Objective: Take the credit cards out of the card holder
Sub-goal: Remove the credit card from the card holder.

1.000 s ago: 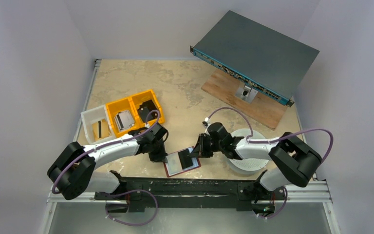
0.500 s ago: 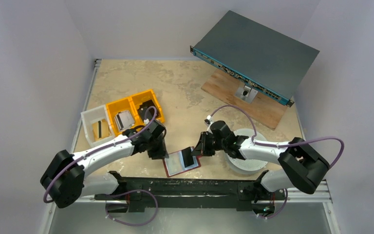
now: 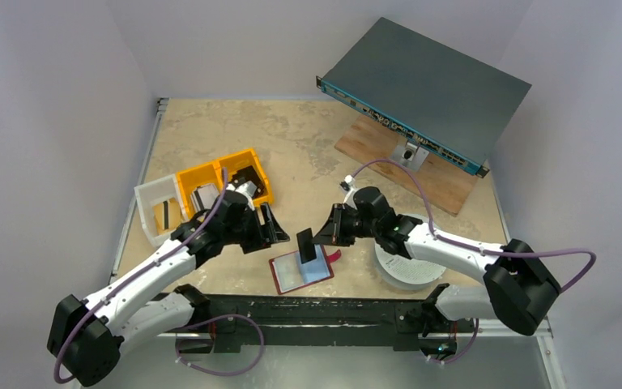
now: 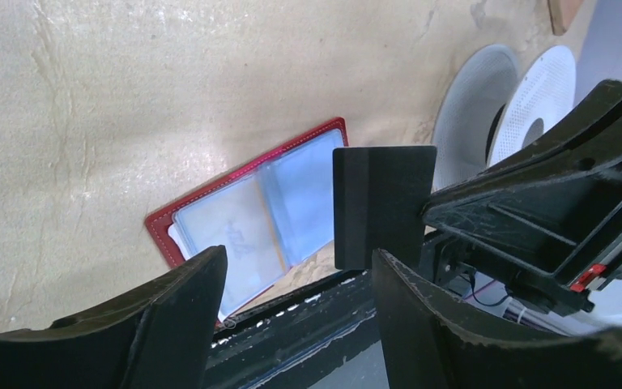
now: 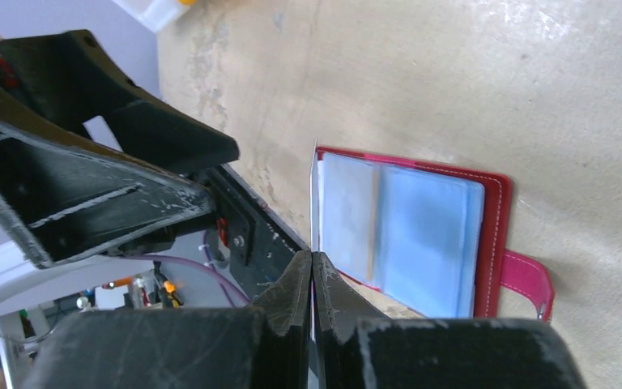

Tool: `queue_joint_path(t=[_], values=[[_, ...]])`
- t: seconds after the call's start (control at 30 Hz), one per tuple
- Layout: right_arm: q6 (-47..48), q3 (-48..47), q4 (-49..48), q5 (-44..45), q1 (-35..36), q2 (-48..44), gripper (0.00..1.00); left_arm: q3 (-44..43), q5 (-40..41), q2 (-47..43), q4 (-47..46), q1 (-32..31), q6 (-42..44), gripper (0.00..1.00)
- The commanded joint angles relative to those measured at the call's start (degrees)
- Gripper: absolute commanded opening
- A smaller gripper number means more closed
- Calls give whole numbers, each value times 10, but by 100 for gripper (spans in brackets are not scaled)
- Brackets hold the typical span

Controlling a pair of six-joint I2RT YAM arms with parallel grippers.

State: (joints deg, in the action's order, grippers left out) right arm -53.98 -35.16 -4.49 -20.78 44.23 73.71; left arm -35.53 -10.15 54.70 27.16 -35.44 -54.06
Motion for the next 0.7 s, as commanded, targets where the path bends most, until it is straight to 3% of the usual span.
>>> queue_joint_path(t=[0.0, 0.43, 0.67], values=[[-9, -34, 10, -31, -11, -21, 0, 32, -70, -35, -76, 22, 6, 66], [-113, -35, -121, -162, -42, -28, 0, 91, -195, -79, -250, 60, -56, 67], [-138, -33, -154, -187, -44, -28, 0, 104, -221, -69, -320, 64, -90, 59]])
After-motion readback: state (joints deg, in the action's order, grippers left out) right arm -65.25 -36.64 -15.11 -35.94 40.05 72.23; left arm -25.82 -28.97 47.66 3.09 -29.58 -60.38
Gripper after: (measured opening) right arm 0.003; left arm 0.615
